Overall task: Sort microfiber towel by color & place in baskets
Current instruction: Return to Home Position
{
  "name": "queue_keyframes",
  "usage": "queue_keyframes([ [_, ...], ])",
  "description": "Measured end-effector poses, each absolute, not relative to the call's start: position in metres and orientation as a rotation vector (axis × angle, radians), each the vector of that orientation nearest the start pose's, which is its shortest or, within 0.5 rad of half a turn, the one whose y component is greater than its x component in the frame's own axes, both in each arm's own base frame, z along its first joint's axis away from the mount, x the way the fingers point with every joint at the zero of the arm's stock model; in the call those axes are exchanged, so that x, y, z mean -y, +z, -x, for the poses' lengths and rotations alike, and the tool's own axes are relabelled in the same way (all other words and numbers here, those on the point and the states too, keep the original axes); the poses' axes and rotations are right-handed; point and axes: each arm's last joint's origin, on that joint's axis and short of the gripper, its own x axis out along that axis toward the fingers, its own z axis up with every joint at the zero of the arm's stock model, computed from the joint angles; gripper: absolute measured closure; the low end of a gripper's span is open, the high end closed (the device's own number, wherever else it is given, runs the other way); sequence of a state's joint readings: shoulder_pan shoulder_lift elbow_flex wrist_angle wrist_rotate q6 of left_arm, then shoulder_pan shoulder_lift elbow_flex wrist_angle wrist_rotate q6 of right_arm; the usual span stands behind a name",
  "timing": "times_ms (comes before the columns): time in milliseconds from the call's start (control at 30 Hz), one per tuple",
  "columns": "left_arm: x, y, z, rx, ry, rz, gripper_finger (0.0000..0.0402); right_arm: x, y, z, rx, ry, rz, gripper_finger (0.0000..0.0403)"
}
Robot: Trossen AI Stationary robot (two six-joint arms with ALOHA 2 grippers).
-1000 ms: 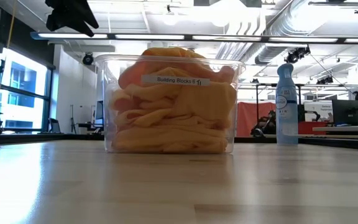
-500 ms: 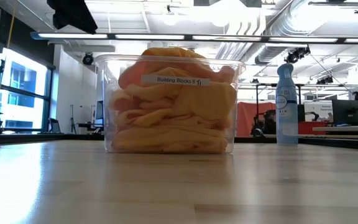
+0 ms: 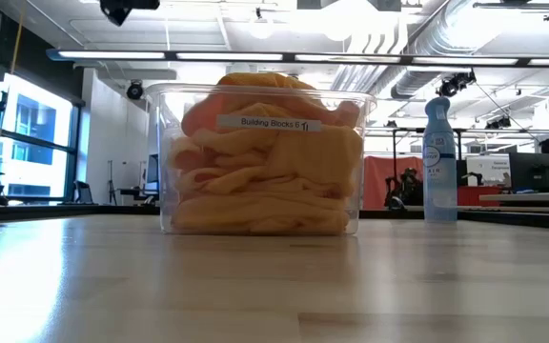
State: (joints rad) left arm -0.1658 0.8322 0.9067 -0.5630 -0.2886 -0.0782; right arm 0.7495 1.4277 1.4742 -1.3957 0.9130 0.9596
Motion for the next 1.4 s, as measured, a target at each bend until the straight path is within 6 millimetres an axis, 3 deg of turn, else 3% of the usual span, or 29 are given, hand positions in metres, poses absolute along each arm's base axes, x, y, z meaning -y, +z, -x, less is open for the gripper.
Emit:
queue_keyframes([
  [200, 0.024, 0.287, -0.154, -0.328, 0.0, -0.077, 0.0401, -0.147, 0.353, -0.196, -0.706, -0.527, 0.09, 0.0403],
  [400, 0.015, 0.245, -0.129, -0.213, 0.008, -0.071, 0.0401, -0.147, 0.354, -0.196, -0.667, -0.547, 0.095, 0.0403],
  [733, 0.007, 0.199, -0.096, -0.041, -0.016, -0.044, 0.0401, -0.134, 0.355, -0.206, -0.646, -0.626, 0.049, 0.0403],
  [1000, 0.007, 0.178, -0.097, 0.123, -0.055, -0.092, 0.0401, -0.118, 0.355, -0.217, -0.654, -0.692, 0.01, 0.0403],
  [1400, 0.0, 0.173, -0.097, 0.07, -0.074, -0.094, 0.0401, -0.112, 0.355, -0.222, -0.657, -0.709, -0.018, 0.0403],
])
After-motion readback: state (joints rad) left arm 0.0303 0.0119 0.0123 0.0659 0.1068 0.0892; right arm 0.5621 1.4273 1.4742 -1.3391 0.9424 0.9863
